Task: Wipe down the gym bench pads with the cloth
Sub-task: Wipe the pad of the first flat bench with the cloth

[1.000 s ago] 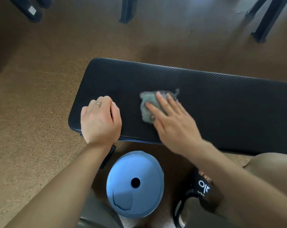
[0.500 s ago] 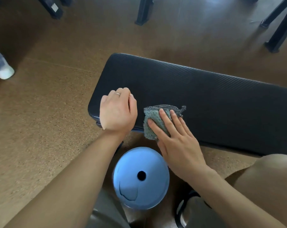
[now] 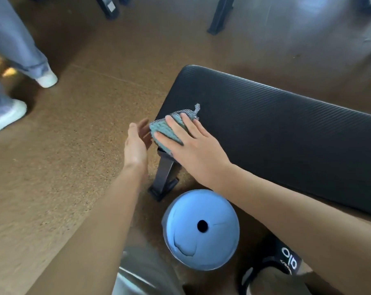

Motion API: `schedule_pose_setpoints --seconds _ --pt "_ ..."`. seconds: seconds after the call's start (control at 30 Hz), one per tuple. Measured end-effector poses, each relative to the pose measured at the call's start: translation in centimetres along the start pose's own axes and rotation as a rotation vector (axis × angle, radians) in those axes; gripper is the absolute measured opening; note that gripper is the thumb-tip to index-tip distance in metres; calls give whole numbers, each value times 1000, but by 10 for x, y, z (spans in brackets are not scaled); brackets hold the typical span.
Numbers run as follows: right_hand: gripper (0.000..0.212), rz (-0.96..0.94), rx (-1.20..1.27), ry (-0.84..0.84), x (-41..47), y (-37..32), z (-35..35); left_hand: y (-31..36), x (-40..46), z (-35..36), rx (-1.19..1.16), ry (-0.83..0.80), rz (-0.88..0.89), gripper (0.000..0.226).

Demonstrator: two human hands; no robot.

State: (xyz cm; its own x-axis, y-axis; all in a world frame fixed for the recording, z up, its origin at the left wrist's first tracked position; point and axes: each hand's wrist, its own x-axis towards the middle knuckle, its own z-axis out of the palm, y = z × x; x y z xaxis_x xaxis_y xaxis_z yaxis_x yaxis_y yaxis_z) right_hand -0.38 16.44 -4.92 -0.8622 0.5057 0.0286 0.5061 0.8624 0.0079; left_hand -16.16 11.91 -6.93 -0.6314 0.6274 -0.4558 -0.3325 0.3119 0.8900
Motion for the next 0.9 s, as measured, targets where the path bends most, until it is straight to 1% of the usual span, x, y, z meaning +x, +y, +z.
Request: schedule_pose_setpoints --seconds 0.07,0.13,0.2,0.27,0.37,0.47,0.53,0.63,0.73,0.83,0.9 --pt "65 -16 4 31 17 -9 3 0 -7 6 -110 -90 -105 61" --pt "64 -18 -23 80 13 -10 9 2 -13 15 -117 -100 -154 65" --pt "72 -34 -82 82 -15 -2 10 2 -17 22 -119 -92 -166 63" --pt "84 -44 -159 42 -59 14 8 1 -18 24 -120 -91 -145 59" --pt "97 2 -205 10 -117 36 1 3 -22 27 -137 -37 -155 53" --pt "105 20 -195 -3 -121 39 -6 6 -29 33 -132 -15 -176 46" --pt "102 -20 -182 -23 -93 35 -11 7 -29 35 -112 -12 -176 42" --pt "84 -85 -132 -23 -32 19 -9 5 -25 33 -103 -15 -186 58" --pt "71 -34 -76 -15 8 1 -7 1 -23 33 -107 6 -199 70" --pt "64 -20 -73 -27 -7 4 -5 7 -21 36 -78 34 -220 70" --pt "73 -12 -90 -49 -39 14 -2 14 -20 42 -62 96 -233 63"
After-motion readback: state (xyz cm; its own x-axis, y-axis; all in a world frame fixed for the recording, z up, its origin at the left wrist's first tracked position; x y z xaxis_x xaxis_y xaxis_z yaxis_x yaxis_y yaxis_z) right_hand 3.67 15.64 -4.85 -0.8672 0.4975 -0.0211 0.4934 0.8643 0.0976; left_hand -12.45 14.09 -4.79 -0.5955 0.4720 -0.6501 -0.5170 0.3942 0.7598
